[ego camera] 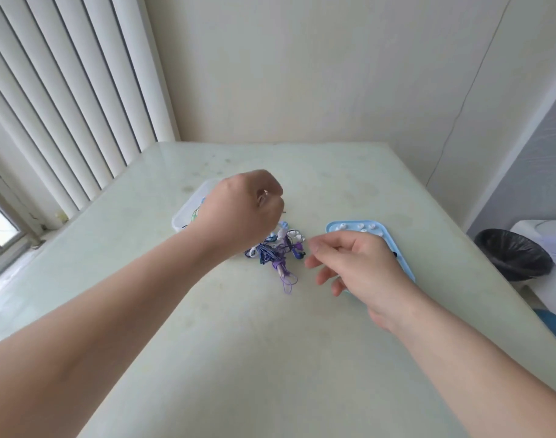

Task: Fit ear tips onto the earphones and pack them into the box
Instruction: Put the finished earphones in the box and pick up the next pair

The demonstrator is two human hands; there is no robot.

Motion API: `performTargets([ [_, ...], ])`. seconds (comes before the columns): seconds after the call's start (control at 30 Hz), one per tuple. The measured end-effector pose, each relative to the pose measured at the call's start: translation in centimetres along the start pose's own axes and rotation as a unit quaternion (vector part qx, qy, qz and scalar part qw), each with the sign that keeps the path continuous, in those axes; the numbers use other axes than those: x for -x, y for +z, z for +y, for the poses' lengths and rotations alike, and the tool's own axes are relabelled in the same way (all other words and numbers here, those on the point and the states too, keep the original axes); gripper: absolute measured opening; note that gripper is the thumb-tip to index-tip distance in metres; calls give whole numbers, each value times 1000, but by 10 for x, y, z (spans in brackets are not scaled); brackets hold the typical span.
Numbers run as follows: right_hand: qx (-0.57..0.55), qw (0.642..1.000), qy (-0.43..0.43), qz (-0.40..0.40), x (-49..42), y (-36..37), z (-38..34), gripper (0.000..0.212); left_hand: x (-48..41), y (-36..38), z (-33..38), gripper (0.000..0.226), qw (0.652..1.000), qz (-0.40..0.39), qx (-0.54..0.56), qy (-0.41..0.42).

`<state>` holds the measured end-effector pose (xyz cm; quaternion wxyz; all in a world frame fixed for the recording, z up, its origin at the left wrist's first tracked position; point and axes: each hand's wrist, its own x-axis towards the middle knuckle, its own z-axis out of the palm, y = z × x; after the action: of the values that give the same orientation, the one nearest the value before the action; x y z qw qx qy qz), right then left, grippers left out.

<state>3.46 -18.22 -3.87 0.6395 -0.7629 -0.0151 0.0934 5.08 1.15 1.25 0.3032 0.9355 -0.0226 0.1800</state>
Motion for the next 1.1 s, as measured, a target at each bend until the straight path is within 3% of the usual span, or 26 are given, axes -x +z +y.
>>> performTargets([
  [0.13, -29, 1000, -10, 5, 3, -4, -2, 10, -9, -12, 20, 29, 987, 5, 157, -43],
  [0.23, -60, 998, -28, 5, 5, -7, -8, 38, -3, -16, 38, 34, 950, -70, 289, -99],
  [0.33, -101, 994, -49, -9, 10, -15, -10, 57, 9, -10, 47, 39, 913, -164, 355, -116],
  [0.5, -140, 988, -63, -34, 22, -33, 1, 21, 32, 24, 40, 52, 820, -258, 484, -165],
  [0.67, -136, 989, -52, -26, 26, -45, 19, 16, 42, 55, 34, 47, 742, -292, 568, -206],
  [0.73, -139, 989, -38, -13, 24, -49, 24, 16, 43, 66, 35, 29, 749, -287, 561, -204],
  [0.8, -141, 990, -25, 10, 24, -52, 26, 16, 46, 79, 34, 19, 787, -269, 527, -175],
  [0.9, -121, 991, -21, 42, 22, -57, 30, 14, 51, 97, 30, 19, 830, -230, 493, -127],
  [1.1, -79, 996, -27, 34, 21, -62, 38, 10, 58, 105, 20, 15, 863, -207, 451, -101],
])
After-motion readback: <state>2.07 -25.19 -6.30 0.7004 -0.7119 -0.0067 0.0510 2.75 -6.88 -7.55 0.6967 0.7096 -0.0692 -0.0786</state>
